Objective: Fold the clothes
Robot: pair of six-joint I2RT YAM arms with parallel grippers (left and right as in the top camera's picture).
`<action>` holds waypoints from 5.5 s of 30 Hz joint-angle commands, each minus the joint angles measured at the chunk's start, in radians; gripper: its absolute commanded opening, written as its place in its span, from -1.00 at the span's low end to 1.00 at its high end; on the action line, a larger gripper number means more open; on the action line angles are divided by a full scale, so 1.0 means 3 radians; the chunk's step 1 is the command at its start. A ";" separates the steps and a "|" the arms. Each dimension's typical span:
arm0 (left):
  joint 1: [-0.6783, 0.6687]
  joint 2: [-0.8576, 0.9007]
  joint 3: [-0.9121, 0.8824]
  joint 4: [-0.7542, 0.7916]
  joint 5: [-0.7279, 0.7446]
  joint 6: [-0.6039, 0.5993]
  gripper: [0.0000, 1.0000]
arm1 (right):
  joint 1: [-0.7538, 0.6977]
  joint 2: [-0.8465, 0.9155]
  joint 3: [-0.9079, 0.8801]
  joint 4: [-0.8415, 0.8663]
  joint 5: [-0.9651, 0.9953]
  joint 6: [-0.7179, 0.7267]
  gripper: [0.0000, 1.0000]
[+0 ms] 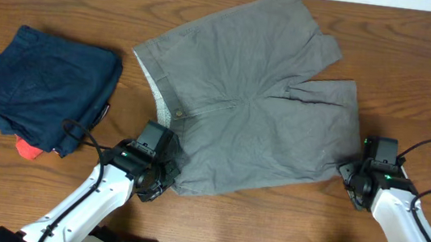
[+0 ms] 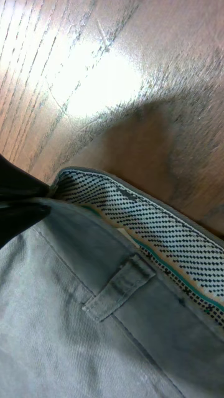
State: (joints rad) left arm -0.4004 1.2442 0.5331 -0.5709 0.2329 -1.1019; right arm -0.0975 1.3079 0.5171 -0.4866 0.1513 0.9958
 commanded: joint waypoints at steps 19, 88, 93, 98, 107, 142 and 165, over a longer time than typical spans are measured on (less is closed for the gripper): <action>-0.0010 0.0022 -0.0025 -0.0036 -0.0034 0.0058 -0.87 | -0.0050 -0.0008 0.0024 0.0383 -0.0576 -0.0161 0.50; 0.0959 -0.0959 0.0198 0.1451 -0.0554 0.1067 -0.87 | 0.0285 0.0209 0.2261 0.0272 -0.0645 -0.2179 -0.98; 0.1101 -0.0154 0.0198 0.2319 -0.0556 0.1078 -0.88 | 0.0537 0.0774 0.2261 0.1100 -0.0645 -0.2176 -0.98; 0.1125 0.0678 0.0198 0.3235 -0.0554 0.1077 -0.84 | 0.0740 0.1452 0.2261 0.1832 -0.0712 -0.2163 -0.30; 0.1132 0.0996 0.0207 0.3498 0.0067 0.1241 0.95 | 0.0696 0.1606 0.2261 0.1532 -0.0666 -0.2332 0.04; 0.1119 0.0834 0.0193 0.1124 0.0637 0.1675 0.96 | 0.0322 0.2193 0.2238 -0.0813 0.0435 -0.1883 -0.98; 0.1119 -0.0123 0.0193 0.0570 0.0670 0.1901 0.96 | 0.0328 0.1185 0.2235 -0.1219 0.0100 -0.2126 -0.30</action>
State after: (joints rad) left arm -0.0669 1.2064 0.5949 -0.3904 0.4385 -0.5484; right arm 0.0055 1.6501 1.1843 -0.8486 0.2539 0.4091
